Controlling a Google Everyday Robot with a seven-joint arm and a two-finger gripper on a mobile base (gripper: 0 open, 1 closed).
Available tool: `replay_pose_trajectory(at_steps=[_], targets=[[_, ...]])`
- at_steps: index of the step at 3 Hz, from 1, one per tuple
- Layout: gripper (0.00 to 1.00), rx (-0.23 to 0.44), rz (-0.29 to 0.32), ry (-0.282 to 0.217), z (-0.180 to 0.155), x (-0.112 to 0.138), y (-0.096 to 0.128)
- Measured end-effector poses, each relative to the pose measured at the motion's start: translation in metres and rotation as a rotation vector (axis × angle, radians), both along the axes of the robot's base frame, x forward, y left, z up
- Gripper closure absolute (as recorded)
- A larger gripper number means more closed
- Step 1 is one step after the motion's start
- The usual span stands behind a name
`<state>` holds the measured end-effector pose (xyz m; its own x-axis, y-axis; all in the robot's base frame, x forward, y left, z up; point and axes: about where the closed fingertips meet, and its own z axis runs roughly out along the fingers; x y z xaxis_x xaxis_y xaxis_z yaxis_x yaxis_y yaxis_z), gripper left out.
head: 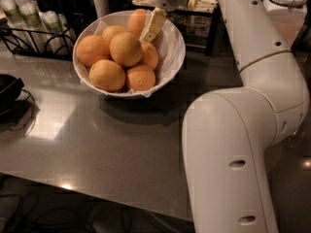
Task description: Pick orange from white bowl
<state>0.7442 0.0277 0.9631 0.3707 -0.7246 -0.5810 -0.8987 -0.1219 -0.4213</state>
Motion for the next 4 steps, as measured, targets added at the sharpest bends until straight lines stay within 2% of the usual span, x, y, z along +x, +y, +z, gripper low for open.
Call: replay_pose_trajectory(at_steps=[3,4], targets=[[0.16,-0.016,-0.035,0.016,-0.0127,0.0149,-0.0087],[0.35,-0.016,-0.035,0.016,-0.0126,0.0149,-0.0087]])
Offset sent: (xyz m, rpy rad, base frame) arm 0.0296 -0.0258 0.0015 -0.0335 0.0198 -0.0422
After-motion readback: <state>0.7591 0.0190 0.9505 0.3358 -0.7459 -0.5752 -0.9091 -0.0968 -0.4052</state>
